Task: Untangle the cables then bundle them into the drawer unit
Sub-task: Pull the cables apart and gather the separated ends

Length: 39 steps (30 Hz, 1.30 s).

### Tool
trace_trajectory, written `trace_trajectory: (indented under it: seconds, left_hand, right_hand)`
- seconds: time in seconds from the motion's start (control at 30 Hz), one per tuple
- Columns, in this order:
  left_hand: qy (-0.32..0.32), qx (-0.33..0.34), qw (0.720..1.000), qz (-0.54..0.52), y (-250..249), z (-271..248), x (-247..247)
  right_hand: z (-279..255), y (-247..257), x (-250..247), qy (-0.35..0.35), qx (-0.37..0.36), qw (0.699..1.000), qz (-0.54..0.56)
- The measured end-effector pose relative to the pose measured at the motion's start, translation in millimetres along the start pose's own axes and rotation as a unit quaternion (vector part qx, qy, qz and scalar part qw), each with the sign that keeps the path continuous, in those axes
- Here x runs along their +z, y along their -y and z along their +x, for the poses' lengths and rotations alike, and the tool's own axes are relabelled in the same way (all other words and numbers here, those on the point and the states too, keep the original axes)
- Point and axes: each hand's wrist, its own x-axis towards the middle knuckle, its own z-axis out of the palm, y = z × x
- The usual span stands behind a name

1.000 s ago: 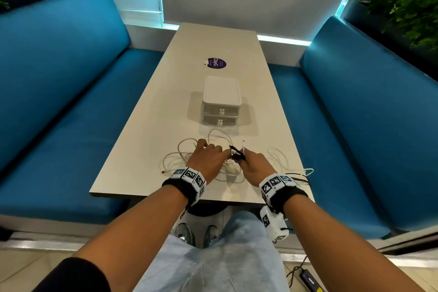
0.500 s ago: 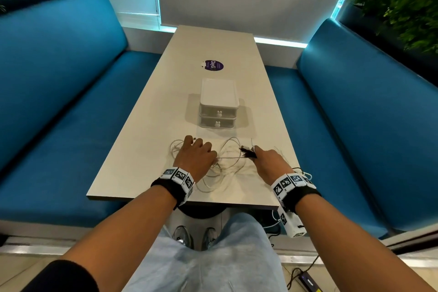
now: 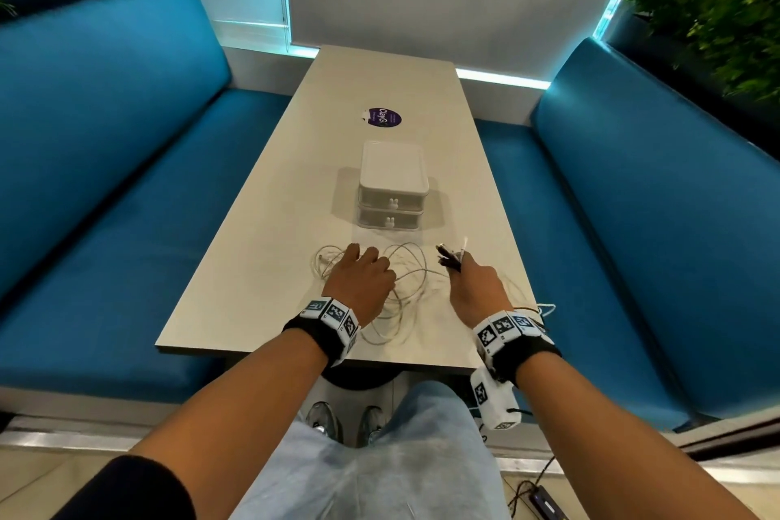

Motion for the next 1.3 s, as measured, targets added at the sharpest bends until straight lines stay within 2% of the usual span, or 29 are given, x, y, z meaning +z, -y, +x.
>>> trace_trajectory:
  seconds: [0.13,0.23,0.5,0.67,0.77,0.87,1.03,1.2,1.3]
  left_hand:
    - [0.016,0.004,0.999,-0.028,-8.6,1.2,-1.2]
    - [0.021,0.008,0.999,-0.036,-12.7,1.3,0.2]
    - [0.009,-0.003,0.999,-0.034,-7.4,0.2,-0.2]
    - [0.059,-0.047,0.997,-0.035,22.3,-15.4,11.3]
    - [0.055,-0.028,0.997,-0.046,26.0,-18.0,14.2]
    - [0.048,-0.037,0.997,-0.049,13.8,-10.2,9.4]
    - [0.038,-0.025,0.998,-0.037,0.8,-3.2,0.1]
    - [0.050,-0.014,0.998,-0.022,-7.7,-4.8,-1.3]
    - [0.062,-0.038,0.997,-0.024,-1.2,-8.9,3.0]
  right_hand:
    - [-10.6,15.1,9.0,0.040,-0.099,0.993,0.043]
    - [-12.2,19.7,12.8,0.068,-0.128,0.988,0.046]
    - [-5.3,15.6,5.1,0.084,-0.106,0.990,-0.034]
    - [5.4,-26.9,-22.9,0.034,0.015,0.998,-0.050]
    - [4.3,-40.6,-26.4,0.037,0.033,0.997,-0.065]
    - [1.6,-30.0,-18.7,0.021,0.037,0.998,-0.043]
    - [-5.3,-6.5,-6.4,-0.011,-0.024,1.000,0.017]
    - [-12.6,7.0,-1.1,0.009,-0.094,0.995,0.019]
    - [-15.5,0.0,-5.0,0.041,-0.116,0.992,-0.011]
